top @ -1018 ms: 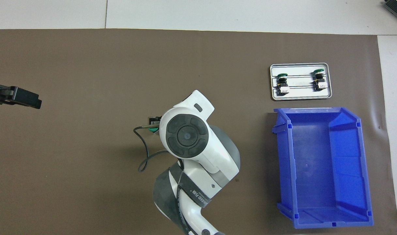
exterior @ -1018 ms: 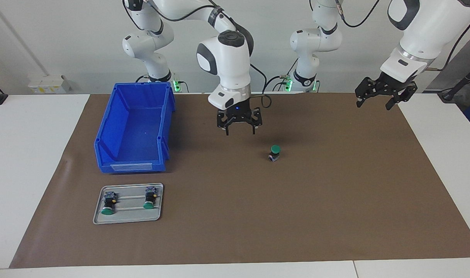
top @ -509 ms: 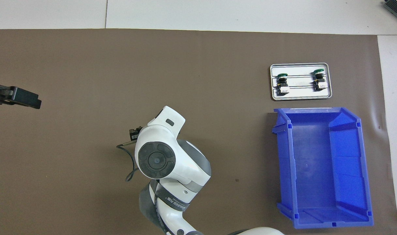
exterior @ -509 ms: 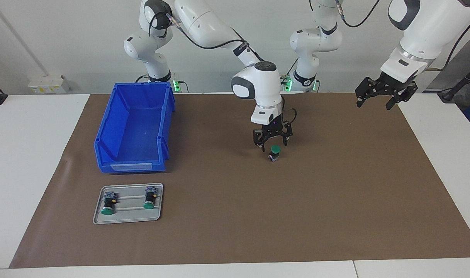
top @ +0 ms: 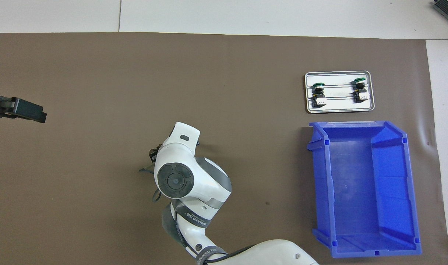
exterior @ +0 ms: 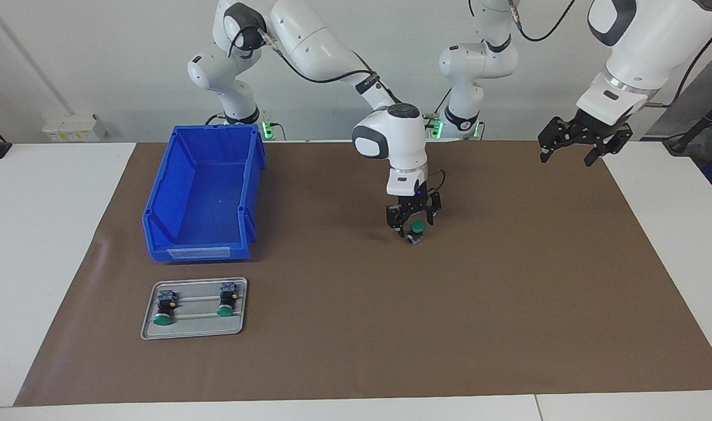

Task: Place and press button with both arms
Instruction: 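Grasp the green button block with the right gripper and lift it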

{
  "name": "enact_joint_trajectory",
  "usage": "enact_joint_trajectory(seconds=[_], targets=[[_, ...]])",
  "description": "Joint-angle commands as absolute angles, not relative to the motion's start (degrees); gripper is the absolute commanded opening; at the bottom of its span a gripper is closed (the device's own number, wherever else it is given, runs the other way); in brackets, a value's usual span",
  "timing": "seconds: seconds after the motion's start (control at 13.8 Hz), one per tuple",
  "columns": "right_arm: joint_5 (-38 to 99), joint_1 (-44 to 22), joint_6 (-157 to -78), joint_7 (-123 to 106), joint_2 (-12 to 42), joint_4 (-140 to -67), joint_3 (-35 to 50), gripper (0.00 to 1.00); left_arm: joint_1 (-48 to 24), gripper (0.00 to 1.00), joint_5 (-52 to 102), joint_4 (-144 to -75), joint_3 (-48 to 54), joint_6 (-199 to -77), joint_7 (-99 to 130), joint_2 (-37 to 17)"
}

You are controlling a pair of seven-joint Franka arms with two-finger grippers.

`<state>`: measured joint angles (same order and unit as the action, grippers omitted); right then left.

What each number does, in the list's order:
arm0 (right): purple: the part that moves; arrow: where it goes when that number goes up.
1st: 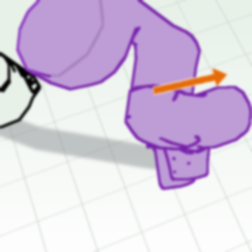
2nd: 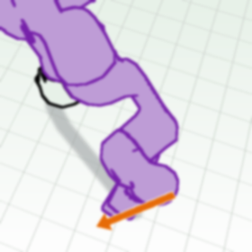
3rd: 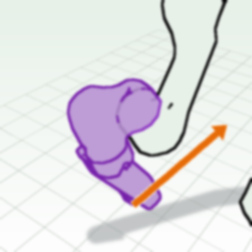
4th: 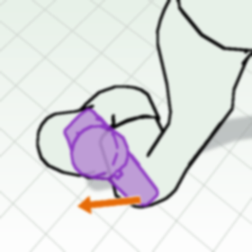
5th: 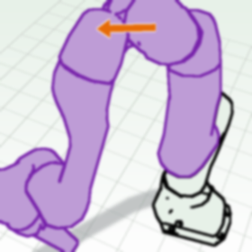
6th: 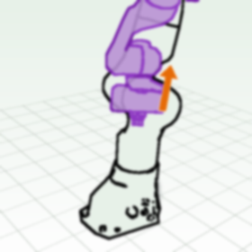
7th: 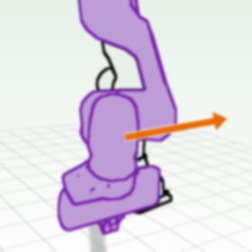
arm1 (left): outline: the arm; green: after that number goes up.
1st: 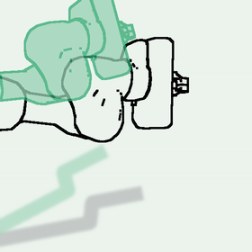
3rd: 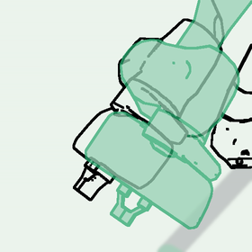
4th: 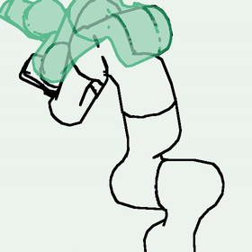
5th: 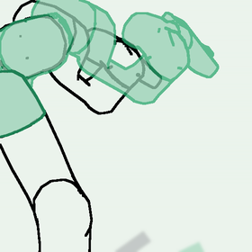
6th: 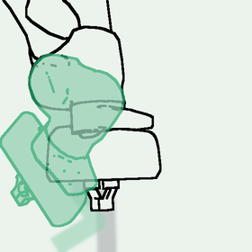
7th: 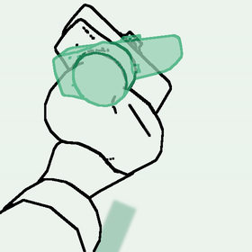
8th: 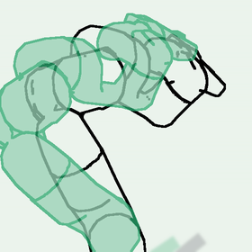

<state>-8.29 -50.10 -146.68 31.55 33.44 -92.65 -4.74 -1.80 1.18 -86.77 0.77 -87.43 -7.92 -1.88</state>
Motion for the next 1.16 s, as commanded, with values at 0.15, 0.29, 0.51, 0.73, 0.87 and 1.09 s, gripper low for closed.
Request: enact_joint_trajectory(seconds=[0.15, 0.29, 0.51, 0.73, 0.87, 1.09], targets=[[-8.18, -50.54, -142.48, 31.63, 33.22, -90.62, -4.92, 0.00, -1.14, 1.00, 0.35, -87.98, 1.14, -87.01, -8.09, -0.70], [-8.09, -50.63, -140.46, 33.21, 33.14, -89.21, -5.01, 0.00, -1.14, 1.00, 0.26, -87.98, 1.14, -87.01, -8.09, -0.79], [-8.79, -48.10, -139.67, 36.74, 28.60, -90.26, -5.97, 0.00, -1.14, 1.00, 0.35, -87.89, 1.14, -87.01, -8.09, -0.70], [-8.96, -41.86, -132.83, 33.33, 21.56, -90.53, -5.98, 0.00, -1.14, 1.00, 0.35, -87.98, 1.14, -87.01, -8.09, -0.79], [-8.53, -37.38, -126.51, 29.20, 17.34, -90.53, -5.89, 0.00, -1.14, 1.00, 0.35, -87.98, 1.14, -87.01, -8.09, -0.70], [-7.82, -28.68, -120.25, 18.77, 11.36, -92.98, -5.71, 0.00, -1.14, 1.00, 0.35, -87.98, 1.14, -87.01, -8.09, -0.79]])
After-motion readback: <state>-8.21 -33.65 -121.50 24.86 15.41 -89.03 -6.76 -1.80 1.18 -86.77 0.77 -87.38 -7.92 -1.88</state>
